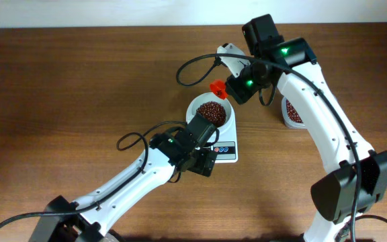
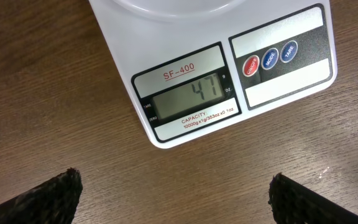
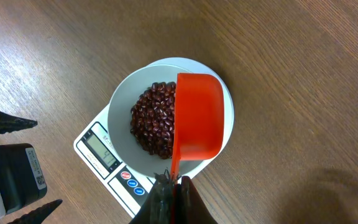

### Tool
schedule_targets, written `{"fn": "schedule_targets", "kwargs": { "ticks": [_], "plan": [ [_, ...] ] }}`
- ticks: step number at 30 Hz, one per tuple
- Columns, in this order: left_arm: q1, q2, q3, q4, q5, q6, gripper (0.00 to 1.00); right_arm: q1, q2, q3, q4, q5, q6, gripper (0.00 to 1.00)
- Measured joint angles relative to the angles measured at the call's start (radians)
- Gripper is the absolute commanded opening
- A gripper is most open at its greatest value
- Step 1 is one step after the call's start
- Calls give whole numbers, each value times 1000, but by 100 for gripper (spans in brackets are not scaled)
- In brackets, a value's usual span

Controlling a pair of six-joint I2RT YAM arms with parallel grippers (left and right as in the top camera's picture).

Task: Scoop item into bowl and weigh 50g on scale
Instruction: 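Lower and tip the scoop again to shake beans into the bowl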

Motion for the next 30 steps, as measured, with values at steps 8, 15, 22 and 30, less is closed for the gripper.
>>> {"fn": "schedule_targets", "kwargs": {
  "ticks": [8,15,22,30],
  "plan": [
    [0,0,0,0,0,0,99,0,0,0,0,12,0,4],
    [0,0,0,0,0,0,99,17,0,0,-31,32,-27,4],
    [0,0,0,0,0,0,99,19,0,0,-24,46,-20,4],
    [0,0,0,0,0,0,99,33,0,0,-26,37,-34,4]
  ]
}}
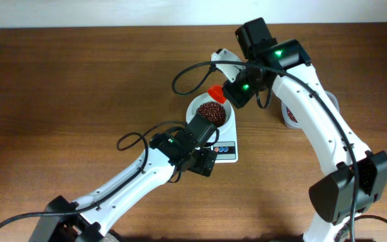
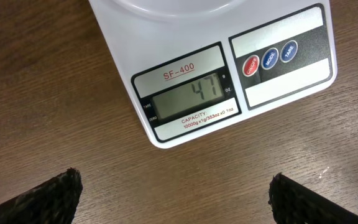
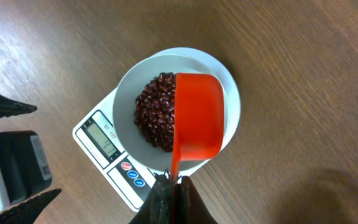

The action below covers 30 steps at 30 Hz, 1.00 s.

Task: Scoop item into bowl and weigh 50g on scale
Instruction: 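Lower and tip the scoop again to shake beans into the bowl, then return the scoop to the tub and scoop more beans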

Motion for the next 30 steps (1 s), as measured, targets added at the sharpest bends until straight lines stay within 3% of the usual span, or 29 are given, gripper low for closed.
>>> {"fn": "schedule_targets", "kwargs": {
  "ticks": [11,19,23,25,30],
  "plan": [
    [0,0,0,0,0,0,99,7,0,0,-8,-11,8,4],
    [0,0,0,0,0,0,99,5,0,0,30,62,142,4],
    [0,0,0,0,0,0,99,-113,0,0,30,-92,242,4],
    [0,0,0,0,0,0,99,-251,0,0,27,-216,294,4],
    [0,0,0,0,0,0,99,-464,0,0,-23,-262,325,4]
  ]
}}
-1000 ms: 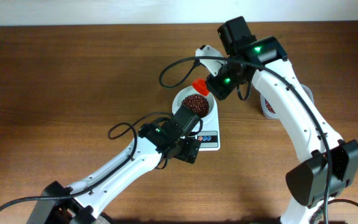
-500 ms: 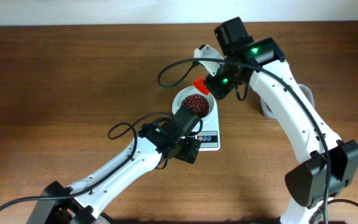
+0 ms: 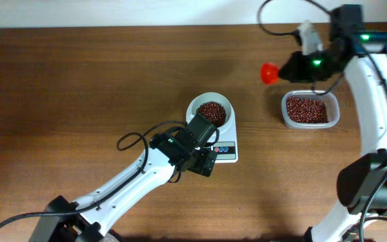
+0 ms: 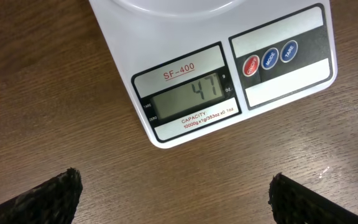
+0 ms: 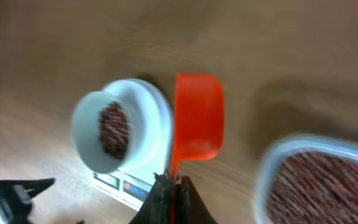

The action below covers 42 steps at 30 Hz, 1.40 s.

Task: Scoop item into bowl and weigh 50g on scale
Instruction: 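Return the scoop to the tub and scoop more beans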

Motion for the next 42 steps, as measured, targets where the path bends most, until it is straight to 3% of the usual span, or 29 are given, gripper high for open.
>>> {"fn": "schedule_targets", "kwargs": {
  "ticks": [6,14,19,28,42],
  "plan": [
    [0,0,0,0,0,0,99,-135,0,1,-125,286,51,4],
    [0,0,0,0,0,0,99,-143,0,-175,-16,440,106,4],
    [0,0,0,0,0,0,99,-143,0,-269,50,390,130,4],
    [0,0,0,0,0,0,99,-156,0,-267,51,293,134,4],
    [0,0,0,0,0,0,99,-335,0,-223,-14,56,73,4]
  ]
}}
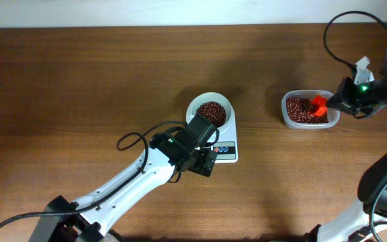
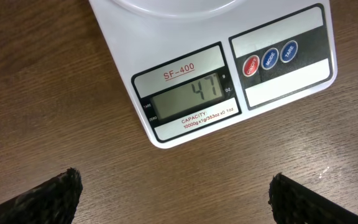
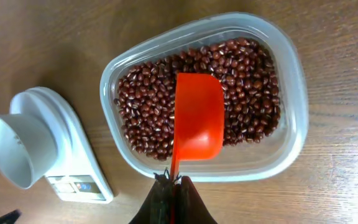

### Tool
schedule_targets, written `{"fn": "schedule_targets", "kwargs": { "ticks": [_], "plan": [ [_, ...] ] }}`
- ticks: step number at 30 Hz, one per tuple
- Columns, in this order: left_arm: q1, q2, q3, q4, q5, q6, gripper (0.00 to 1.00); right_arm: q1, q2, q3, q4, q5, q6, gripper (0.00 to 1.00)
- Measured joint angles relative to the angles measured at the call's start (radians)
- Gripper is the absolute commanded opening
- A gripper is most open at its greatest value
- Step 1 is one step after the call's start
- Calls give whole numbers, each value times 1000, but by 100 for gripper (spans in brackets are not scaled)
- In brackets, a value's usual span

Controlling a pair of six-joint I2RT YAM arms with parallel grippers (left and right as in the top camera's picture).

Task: Scoop item into bowl and weigh 50g on scale
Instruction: 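Return the scoop to the tub and scoop more beans, then carry the scoop over the white bowl with the right gripper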

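A white scale (image 1: 224,149) stands mid-table; its display (image 2: 188,97) reads 47. On it sits a white bowl (image 1: 210,111) holding red beans. My left gripper (image 2: 176,193) hovers open just in front of the scale, nothing between its fingers. At the right, a clear tub (image 3: 294,93) is full of red beans (image 3: 247,68). My right gripper (image 3: 173,186) is shut on the handle of the orange scoop (image 3: 197,118), whose empty cup hangs over the tub's beans.
The scale's round buttons (image 2: 270,59) face the left gripper. The right arm (image 1: 381,91) reaches in from the right edge. A black cable (image 1: 136,138) loops beside the left arm.
My right gripper has carried the scoop from beside the tub's left, up in the air, to right over the tub's beans. The left gripper and the scale reading stay the same.
The scoop was held over the bowl on the scale, with the display at 47. A second later it still hovered there. Then it was in the air between the scale and the tub. Now it is over the tub; the reading never changed.
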Motion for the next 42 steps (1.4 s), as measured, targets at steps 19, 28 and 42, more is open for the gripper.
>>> {"fn": "schedule_targets", "kwargs": {
  "ticks": [19,28,42],
  "plan": [
    [0,0,0,0,0,0,99,29,0,0,-45,-404,-185,4],
    [0,0,0,0,0,0,99,323,0,140,-16,-418,-188,4],
    [0,0,0,0,0,0,99,570,0,207,82,-265,-243,4]
  ]
}}
